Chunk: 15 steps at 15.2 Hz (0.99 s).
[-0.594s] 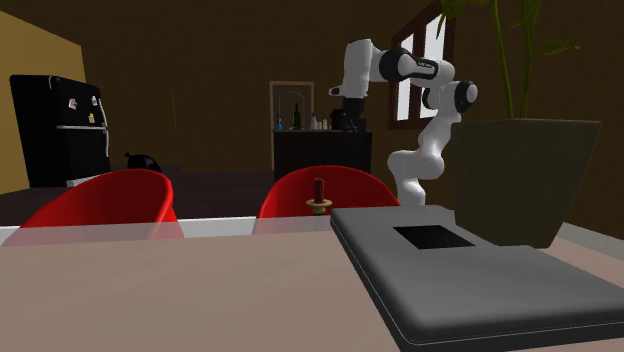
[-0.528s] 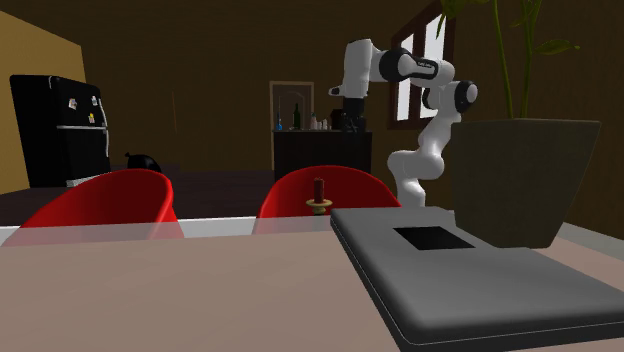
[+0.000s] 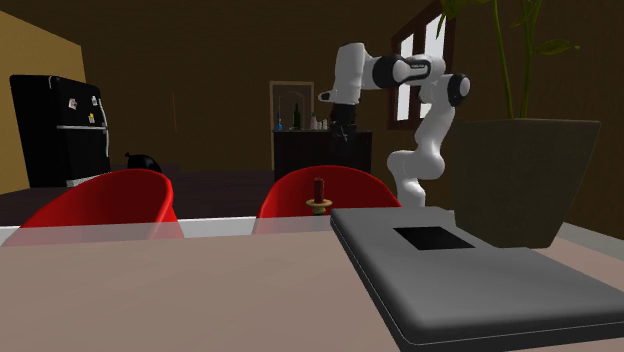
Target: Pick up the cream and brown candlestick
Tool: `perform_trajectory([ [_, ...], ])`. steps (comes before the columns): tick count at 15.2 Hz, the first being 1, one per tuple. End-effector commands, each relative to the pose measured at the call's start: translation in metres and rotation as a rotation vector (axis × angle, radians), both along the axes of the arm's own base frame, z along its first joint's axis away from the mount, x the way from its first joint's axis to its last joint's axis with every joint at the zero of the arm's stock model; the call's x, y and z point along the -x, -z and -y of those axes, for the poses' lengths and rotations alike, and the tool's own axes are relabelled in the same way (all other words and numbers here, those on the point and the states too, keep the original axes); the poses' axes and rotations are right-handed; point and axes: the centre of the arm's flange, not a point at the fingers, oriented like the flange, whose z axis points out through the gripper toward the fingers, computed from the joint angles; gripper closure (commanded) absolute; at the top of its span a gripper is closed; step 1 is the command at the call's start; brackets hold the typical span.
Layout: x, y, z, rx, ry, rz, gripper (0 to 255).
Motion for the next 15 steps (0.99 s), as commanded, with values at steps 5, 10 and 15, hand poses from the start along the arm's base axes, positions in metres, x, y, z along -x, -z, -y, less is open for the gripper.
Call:
perform_trajectory([
  [5, -0.05, 0.022, -0.037, -0.05, -0.043, 0.066, 0],
  [10, -0.092, 0.036, -0.071, -0.091, -0.078, 0.118, 0],
  [15, -0.102, 0.054, -0.08, -0.101, -0.087, 0.132, 0],
])
